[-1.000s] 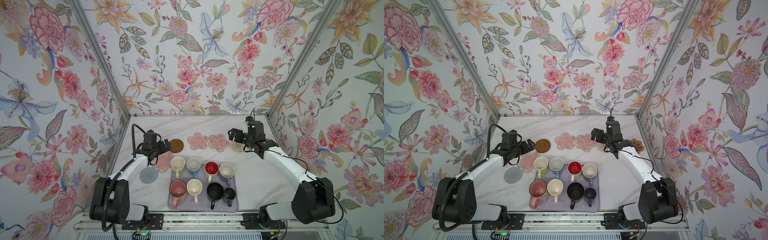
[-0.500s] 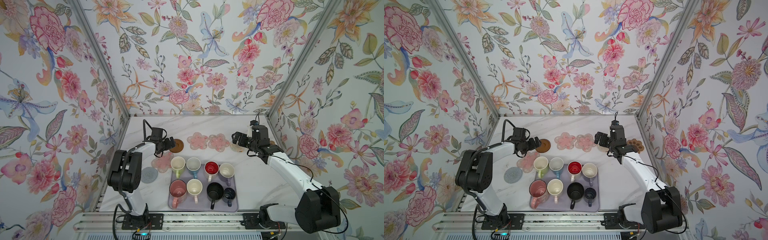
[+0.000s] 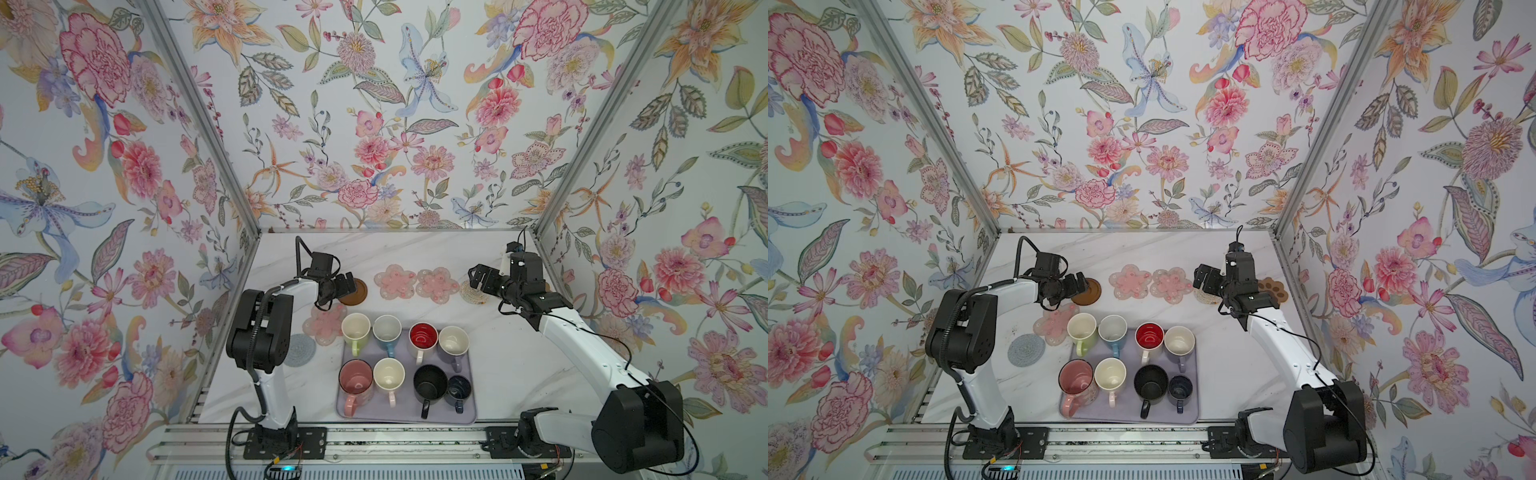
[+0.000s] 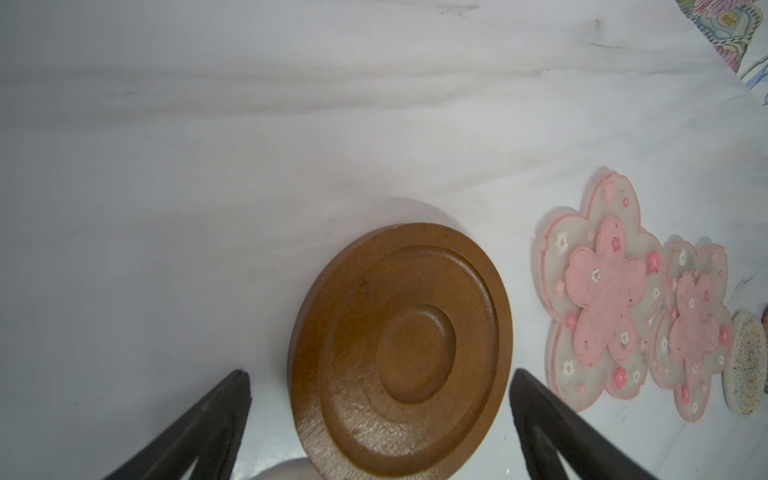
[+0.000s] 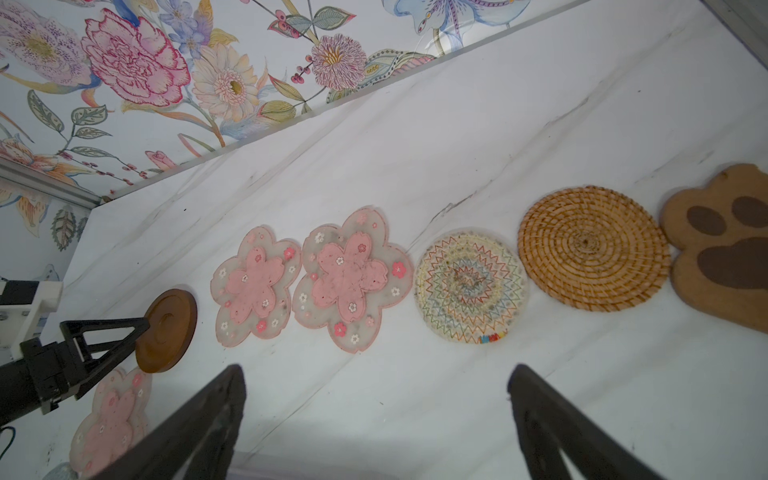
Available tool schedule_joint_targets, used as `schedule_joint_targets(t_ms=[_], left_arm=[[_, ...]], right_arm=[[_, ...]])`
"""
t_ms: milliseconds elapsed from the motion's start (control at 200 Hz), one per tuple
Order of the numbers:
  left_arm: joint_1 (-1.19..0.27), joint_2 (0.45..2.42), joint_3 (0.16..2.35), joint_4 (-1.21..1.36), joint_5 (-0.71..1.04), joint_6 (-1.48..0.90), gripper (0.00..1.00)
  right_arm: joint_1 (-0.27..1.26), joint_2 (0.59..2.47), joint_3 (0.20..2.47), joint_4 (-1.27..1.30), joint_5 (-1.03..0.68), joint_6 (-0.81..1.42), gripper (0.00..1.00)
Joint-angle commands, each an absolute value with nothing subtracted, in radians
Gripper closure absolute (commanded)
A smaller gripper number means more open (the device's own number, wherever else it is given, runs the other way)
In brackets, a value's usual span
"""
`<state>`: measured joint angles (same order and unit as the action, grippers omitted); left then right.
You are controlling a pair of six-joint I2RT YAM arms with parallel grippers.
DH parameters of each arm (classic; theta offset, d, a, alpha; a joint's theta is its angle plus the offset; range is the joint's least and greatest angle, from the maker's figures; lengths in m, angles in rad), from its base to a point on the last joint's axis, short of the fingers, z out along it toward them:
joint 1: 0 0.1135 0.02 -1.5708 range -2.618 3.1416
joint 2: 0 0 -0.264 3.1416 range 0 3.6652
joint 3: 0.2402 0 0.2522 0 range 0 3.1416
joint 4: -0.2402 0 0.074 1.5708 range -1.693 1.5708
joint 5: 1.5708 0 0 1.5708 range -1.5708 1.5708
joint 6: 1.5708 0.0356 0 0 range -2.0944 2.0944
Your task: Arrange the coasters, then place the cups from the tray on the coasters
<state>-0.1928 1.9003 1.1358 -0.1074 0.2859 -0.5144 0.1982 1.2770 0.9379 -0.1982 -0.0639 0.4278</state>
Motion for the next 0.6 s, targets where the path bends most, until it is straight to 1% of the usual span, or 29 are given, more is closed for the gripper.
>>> schedule_joint_targets(t_ms=[0,595], left_arm=[[-0.202,1.928,1.165,-0.114,0.303,-0.525,0.01],[-0.218,1.974,1.185,-0.026,0.381,-0.619,0.01]], right_arm=[[0.187,1.256,0.924,-0.212,-0.073,0.437,0.01],[0.178,1.27,0.915,-0.205,-0.082,0.447,0.01]])
